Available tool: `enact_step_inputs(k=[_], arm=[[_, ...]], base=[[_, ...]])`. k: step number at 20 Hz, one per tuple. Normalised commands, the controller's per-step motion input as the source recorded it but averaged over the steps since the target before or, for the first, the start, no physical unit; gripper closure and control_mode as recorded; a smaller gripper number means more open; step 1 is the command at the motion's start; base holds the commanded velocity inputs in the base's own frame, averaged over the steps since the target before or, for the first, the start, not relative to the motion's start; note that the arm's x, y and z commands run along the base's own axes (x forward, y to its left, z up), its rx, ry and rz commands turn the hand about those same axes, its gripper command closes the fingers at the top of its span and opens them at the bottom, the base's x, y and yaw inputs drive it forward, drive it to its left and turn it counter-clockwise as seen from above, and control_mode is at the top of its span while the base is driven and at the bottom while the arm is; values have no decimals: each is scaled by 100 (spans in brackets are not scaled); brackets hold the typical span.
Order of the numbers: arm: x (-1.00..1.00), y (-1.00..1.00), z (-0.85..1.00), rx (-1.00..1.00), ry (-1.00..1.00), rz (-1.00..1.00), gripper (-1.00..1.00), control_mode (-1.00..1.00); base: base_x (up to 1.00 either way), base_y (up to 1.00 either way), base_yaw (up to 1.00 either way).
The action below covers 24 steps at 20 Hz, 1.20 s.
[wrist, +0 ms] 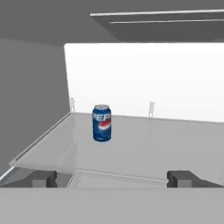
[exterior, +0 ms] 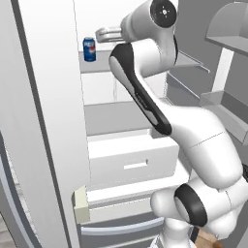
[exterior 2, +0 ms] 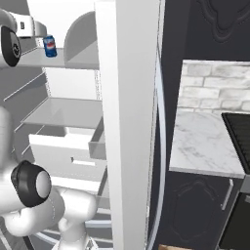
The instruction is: Open the fridge, grab two sodas, and place both sodas inside the bowl with ice on the dining counter.
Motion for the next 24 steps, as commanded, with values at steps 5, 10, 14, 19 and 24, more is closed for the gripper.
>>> enact_step_inputs(k=[5,10,14,19,24], arm=[[44,24,0,0,-12,0,-100,-100],[49,22,0,0,-7,0,-100,-100],[54,18,-7,0,0,0,-100,-100],[38,11,-9,0,0,0,-100,-100],[32,8,-12,0,0,0,-100,-100]], base=[[0,0,0],[0,0,0],[0,0,0],[0,0,0],[0,0,0]])
